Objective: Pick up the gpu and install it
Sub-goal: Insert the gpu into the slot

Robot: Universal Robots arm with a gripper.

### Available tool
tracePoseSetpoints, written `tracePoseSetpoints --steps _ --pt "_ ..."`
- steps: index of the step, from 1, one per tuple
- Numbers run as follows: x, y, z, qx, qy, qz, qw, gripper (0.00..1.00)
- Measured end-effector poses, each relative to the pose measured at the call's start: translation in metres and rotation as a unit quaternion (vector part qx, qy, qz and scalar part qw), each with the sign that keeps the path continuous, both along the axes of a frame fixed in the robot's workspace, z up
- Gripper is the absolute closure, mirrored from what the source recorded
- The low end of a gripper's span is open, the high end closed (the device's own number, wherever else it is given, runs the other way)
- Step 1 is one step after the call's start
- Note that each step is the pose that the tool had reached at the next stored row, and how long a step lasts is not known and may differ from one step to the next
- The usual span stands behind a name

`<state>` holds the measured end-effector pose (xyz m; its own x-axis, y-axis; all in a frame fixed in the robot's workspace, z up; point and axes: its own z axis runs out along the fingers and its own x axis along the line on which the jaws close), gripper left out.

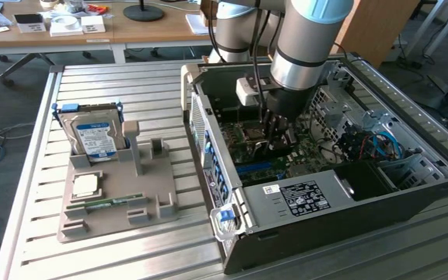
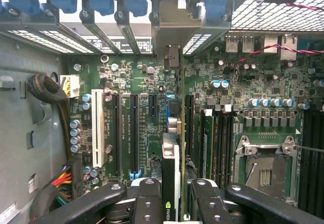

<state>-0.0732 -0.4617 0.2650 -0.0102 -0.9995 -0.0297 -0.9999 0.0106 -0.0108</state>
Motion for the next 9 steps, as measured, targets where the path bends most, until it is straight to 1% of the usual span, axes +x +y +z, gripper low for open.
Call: tracePoseSetpoints --steps 9 --pt "-0.0031 -0.0003 -0.0006 0.0000 0.0000 0.000 1.0000 0.73"
